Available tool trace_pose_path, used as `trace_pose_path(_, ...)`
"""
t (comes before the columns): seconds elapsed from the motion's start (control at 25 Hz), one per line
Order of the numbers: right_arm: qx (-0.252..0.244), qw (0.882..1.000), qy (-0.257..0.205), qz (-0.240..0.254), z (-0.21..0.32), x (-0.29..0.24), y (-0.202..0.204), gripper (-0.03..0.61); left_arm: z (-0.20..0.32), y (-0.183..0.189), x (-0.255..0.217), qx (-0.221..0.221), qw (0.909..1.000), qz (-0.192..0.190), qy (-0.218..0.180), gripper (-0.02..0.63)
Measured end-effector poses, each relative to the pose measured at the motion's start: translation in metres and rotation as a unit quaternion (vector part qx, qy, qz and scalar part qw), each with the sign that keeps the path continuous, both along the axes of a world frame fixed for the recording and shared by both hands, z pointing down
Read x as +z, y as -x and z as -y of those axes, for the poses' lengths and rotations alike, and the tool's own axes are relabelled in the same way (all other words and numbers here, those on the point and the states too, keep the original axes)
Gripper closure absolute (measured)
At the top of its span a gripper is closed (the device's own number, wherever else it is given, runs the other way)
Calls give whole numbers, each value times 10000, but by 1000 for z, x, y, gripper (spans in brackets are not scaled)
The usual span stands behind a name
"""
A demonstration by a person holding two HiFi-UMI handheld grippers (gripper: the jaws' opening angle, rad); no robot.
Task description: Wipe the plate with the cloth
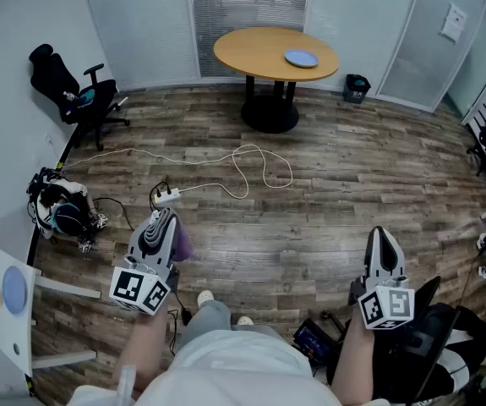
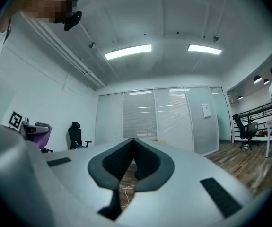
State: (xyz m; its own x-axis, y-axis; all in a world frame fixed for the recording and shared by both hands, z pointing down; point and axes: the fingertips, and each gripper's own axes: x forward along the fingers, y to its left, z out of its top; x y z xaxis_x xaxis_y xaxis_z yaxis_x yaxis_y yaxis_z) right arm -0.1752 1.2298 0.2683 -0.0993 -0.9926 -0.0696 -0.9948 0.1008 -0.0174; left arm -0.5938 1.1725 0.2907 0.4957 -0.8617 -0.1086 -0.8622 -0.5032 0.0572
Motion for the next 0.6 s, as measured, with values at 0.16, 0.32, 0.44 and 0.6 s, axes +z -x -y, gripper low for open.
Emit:
trace_pose_path(0.16, -17, 10000, -6, 8, 2, 0, -1, 558, 3, -6, 1, 24, 10000, -13, 3, 538)
trace_pose_path(0.32, -182, 9998, -6, 49, 4, 1, 0, 559, 6, -12, 2, 87, 10000, -14, 12, 538)
trace_pose_path(0.44, -385, 9992, -33, 47, 8, -4, 7, 558, 12, -16, -1, 106, 9999, -3, 6, 538)
trace_pose_path(0.6, -553, 9984, -84, 115, 11, -9, 12, 558, 17, -22, -1, 145, 9999, 3, 9, 538)
